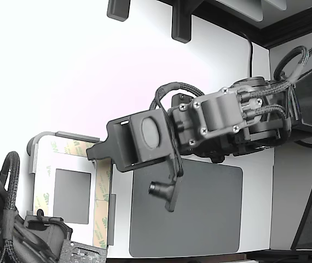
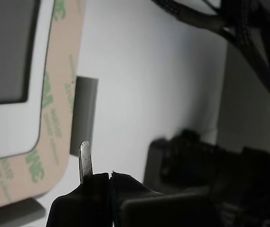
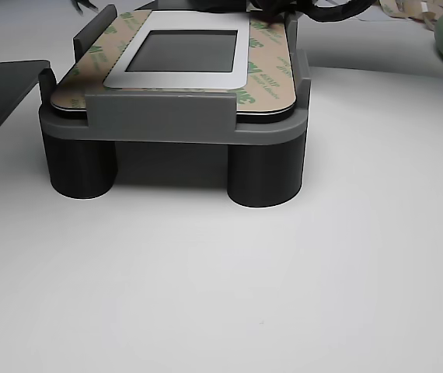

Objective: Peel off protective film from adhesive tape.

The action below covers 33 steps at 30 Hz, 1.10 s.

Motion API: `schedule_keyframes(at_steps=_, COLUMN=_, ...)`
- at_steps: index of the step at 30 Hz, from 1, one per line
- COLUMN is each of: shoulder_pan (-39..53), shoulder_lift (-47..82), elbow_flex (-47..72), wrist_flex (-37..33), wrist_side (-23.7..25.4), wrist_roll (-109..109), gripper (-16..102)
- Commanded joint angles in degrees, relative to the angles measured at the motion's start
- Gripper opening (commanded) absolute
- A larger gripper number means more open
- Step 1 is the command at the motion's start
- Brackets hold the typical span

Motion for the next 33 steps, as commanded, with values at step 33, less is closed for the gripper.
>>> schedule_keyframes(at_steps=33, shoulder_pan=23.47, shoulder_lift=-23.03, elbow_flex=-19.69, wrist_flex=4.66, wrist_side=15.82, wrist_roll=-1.76, gripper=-10)
